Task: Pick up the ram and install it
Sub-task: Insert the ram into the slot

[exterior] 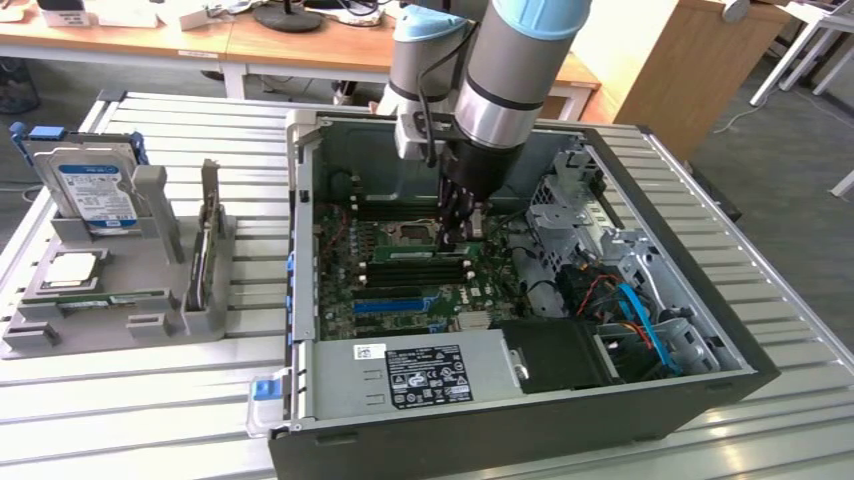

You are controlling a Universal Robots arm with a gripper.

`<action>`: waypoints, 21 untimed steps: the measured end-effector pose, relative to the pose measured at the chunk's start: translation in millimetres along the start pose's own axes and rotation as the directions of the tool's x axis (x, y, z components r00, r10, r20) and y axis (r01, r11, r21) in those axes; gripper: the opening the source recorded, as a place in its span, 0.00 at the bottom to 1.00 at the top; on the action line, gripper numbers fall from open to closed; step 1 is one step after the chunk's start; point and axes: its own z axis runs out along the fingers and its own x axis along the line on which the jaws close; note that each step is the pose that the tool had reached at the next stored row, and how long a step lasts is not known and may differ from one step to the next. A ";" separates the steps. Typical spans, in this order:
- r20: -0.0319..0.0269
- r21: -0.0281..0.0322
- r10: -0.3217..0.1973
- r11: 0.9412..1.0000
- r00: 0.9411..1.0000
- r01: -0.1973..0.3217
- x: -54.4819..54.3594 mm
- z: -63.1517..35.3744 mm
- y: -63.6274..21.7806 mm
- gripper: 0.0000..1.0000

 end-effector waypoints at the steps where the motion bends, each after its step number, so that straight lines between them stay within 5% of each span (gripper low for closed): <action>1: 0.000 0.000 0.000 1.000 1.000 0.000 0.0 0.5 0.0 0.12; 21: 0.000 0.001 0.000 1.000 1.000 0.000 0.2 8.6 0.9 0.12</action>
